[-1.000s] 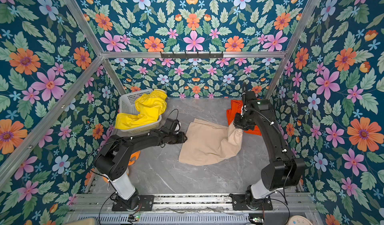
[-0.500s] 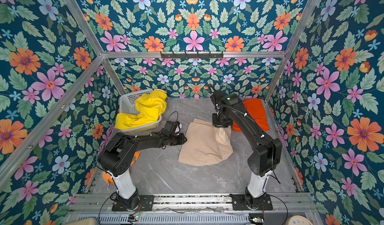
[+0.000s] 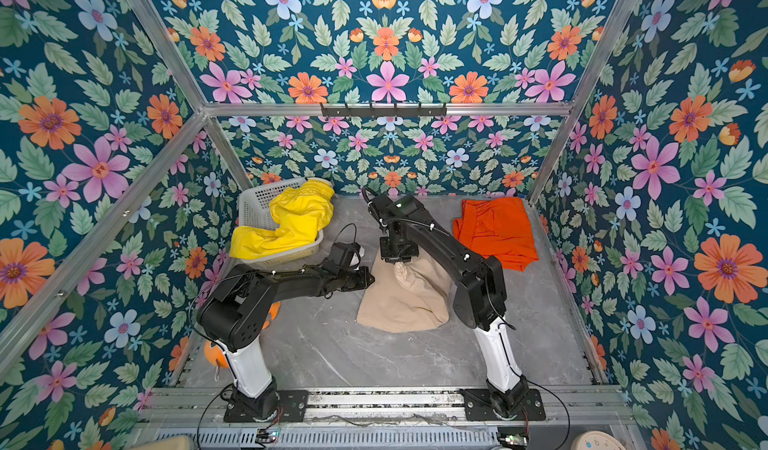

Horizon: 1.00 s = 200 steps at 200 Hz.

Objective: Fold and stack the shorts

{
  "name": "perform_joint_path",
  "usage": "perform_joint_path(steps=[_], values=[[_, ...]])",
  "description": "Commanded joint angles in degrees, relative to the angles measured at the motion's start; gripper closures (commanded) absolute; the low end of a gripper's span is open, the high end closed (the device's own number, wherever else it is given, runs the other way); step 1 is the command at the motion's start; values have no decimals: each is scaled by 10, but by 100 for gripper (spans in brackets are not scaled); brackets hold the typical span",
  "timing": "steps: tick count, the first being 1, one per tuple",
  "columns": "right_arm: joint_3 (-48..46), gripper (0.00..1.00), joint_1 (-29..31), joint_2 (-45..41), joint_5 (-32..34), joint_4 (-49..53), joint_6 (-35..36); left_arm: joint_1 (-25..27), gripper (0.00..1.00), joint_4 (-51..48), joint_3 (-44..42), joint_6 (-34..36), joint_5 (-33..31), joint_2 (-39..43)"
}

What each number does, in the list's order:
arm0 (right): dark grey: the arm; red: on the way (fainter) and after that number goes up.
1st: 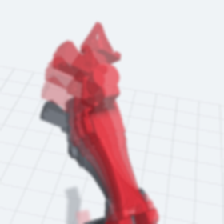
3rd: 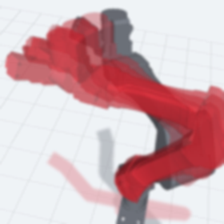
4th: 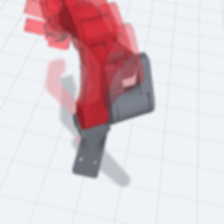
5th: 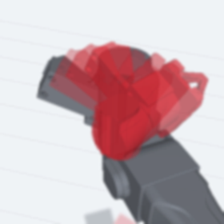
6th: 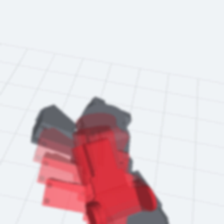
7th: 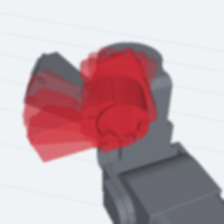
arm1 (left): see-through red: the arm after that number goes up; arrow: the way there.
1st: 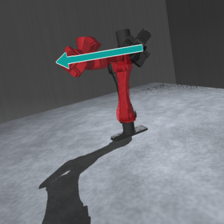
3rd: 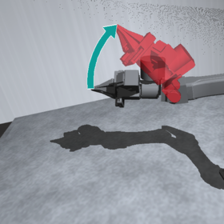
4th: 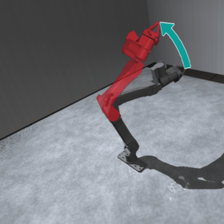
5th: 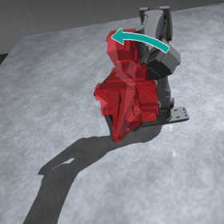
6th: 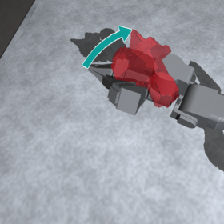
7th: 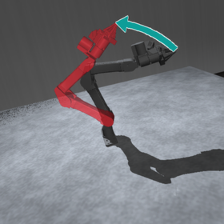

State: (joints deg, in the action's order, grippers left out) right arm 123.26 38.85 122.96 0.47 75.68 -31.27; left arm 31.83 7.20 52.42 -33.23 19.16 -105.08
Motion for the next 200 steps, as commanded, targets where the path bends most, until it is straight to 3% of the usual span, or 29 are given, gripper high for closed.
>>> perform_joint_path(steps=[1,66,104,141,174,200], values=[[4,80,8,17,-38,-17,-22,-1,83,-32,-3,-3,-3,-5],[-73,77,17,40,-117,-119,-51,-2,83,-32,-2,-3,-6,-4],[-137,61,16,33,-135,-203,-69,-6,70,-50,7,-3,-15,10],[-158,40,16,13,-154,-256,-79,-23,53,-116,11,13,-76,86],[-164,31,10,-51,-150,-273,-73,-38,52,-159,16,24,-106,177],[-220,28,-11,-135,-145,-303,-78,-37,53,-145,19,26,-57,210]])
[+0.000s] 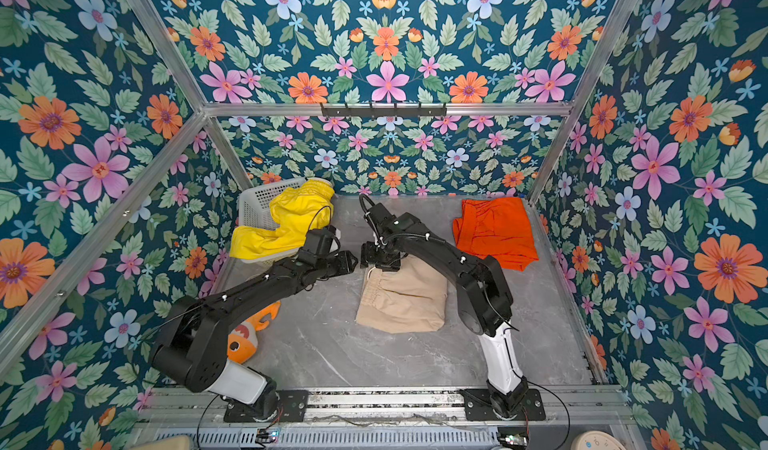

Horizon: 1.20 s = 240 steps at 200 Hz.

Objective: Fold and stack the shorts

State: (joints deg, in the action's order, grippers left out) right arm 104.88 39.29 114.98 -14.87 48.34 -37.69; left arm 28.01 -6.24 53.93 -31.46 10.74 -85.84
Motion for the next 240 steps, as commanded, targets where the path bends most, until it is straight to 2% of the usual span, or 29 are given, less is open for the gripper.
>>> perform_joint_path(steps=[1,14,28,39,48,77,103,129,164,207,225,240], values=[[-38,28,-17,-58,8,-30,-13,1,53,-10,4,8,29,18],[-91,28,-39,-105,5,-47,-18,2,51,1,6,-3,60,13],[-169,27,-69,-162,-7,-80,-21,10,42,21,6,-11,92,-1],[-236,26,-98,-206,-20,-109,-26,19,38,22,10,-12,93,-16],[-284,20,-128,-243,-41,-126,-31,24,35,22,11,-12,89,-29],[-443,19,-226,-328,-110,-200,-35,31,35,27,4,-13,83,-76],[-548,18,-315,-365,-190,-276,-35,33,36,19,1,-9,70,-115],[-588,19,-355,-346,-235,-307,-8,33,33,27,-2,-7,74,-142],[-592,19,-359,-281,-247,-319,22,33,28,53,-9,-21,91,-167],[-609,23,-358,-235,-280,-372,4,35,27,115,-39,-55,128,-178],[-613,31,-358,-217,-289,-382,2,35,27,142,-49,-73,147,-182],[-619,31,-353,-205,-293,-398,-3,38,26,147,-51,-74,149,-188]])
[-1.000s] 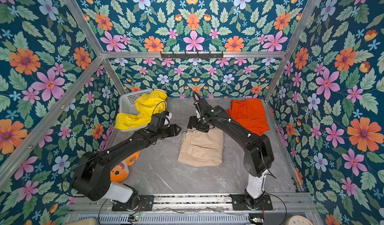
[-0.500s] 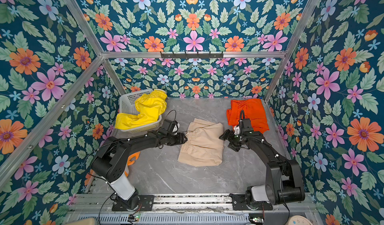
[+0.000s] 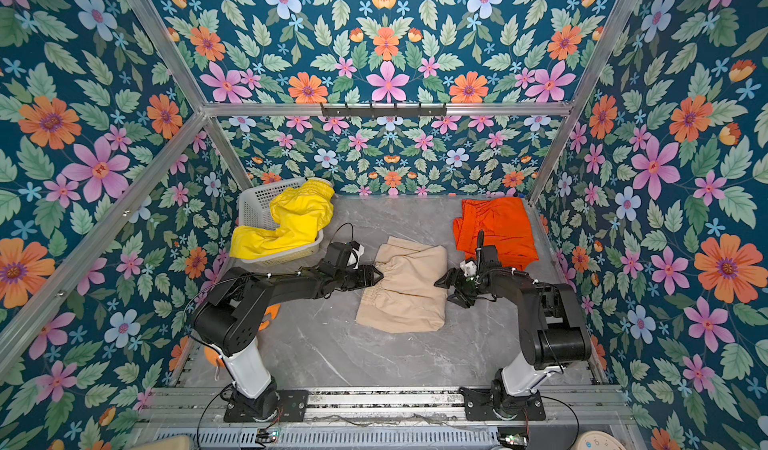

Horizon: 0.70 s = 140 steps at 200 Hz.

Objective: Fold and stack the shorts

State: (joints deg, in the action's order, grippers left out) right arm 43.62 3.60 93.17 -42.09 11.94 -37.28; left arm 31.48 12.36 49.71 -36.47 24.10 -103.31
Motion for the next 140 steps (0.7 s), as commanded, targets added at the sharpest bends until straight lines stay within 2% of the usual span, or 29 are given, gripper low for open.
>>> perform_joint_path(steps=[1,18,31,46,60,87,102,124,140], values=[[-7,31,4,13,-21,-35,-7,3,26,-39,-8,-24,16,-14],[-7,32,11,45,-20,-41,-9,6,28,-38,-9,-25,16,-22],[-8,36,15,52,-18,-51,-10,9,34,-35,-11,-28,15,-25],[-6,46,15,59,-11,-55,-12,14,40,-32,-12,-28,6,-25],[-2,56,16,62,-5,-57,-10,16,51,-28,-12,-29,4,-26],[8,73,16,66,1,-54,-6,23,57,-19,-10,-34,4,-26],[12,81,17,58,10,-46,0,25,67,-15,-7,-37,4,-24],[23,89,16,37,31,-15,13,27,89,8,-9,-51,1,-11],[35,93,17,4,49,10,22,27,97,14,-4,-57,-2,2]])
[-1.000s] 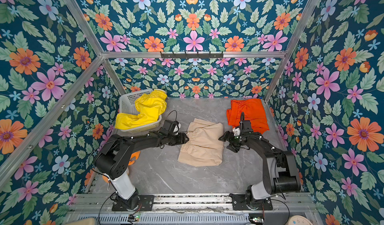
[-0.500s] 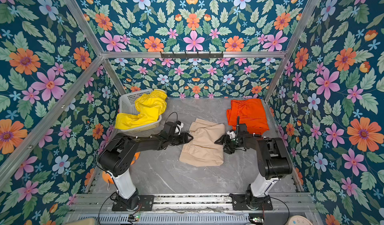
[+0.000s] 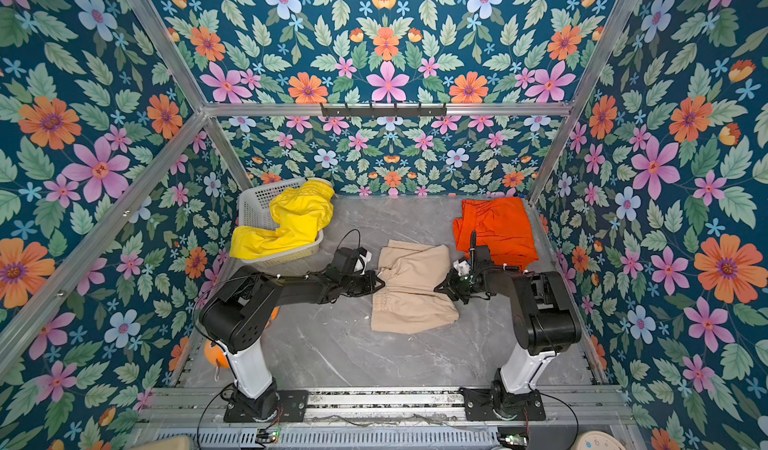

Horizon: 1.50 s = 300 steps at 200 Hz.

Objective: Fold and stack the shorts

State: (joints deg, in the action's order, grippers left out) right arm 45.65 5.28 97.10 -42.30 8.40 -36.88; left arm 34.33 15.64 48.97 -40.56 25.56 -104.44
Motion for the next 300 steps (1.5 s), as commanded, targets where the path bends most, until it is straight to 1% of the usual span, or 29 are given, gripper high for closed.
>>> perform_joint_path(steps=[1,9,29,51,78,103,131,148,165,189,193,200,224,234,258,300], values=[[15,94,-1,-38,52,47,19,-1,98,-18,4,-16,-17,14],[24,96,0,-54,64,64,24,-1,100,-18,9,-17,-20,21],[55,99,-1,-91,92,114,43,0,100,-26,26,-16,-32,40],[97,100,-3,-125,119,169,62,1,100,-36,54,-12,-44,58],[154,100,-19,-149,131,213,81,2,100,-50,115,1,-54,60],[227,100,-50,-142,130,260,109,4,100,-62,199,12,-54,32],[312,100,-107,-111,120,308,142,11,100,-69,311,17,-49,-33],[357,100,-147,-92,105,320,156,19,100,-66,383,16,-51,-78],[404,100,-187,-66,96,336,171,29,100,-66,466,10,-49,-136],[473,100,-236,-26,87,357,192,47,100,-62,585,-4,-52,-222],[483,100,-244,-3,84,359,193,50,100,-60,604,-8,-52,-236],[501,100,-258,11,80,361,194,54,100,-52,633,-18,-51,-262],[554,100,-291,55,83,365,201,66,100,-34,736,-49,-56,-345],[572,100,-300,76,86,364,205,72,100,-17,765,-57,-66,-374],[600,100,-317,115,97,351,209,80,100,34,803,-72,-104,-429],[642,100,-348,183,80,315,199,89,100,83,885,-84,-156,-523]])
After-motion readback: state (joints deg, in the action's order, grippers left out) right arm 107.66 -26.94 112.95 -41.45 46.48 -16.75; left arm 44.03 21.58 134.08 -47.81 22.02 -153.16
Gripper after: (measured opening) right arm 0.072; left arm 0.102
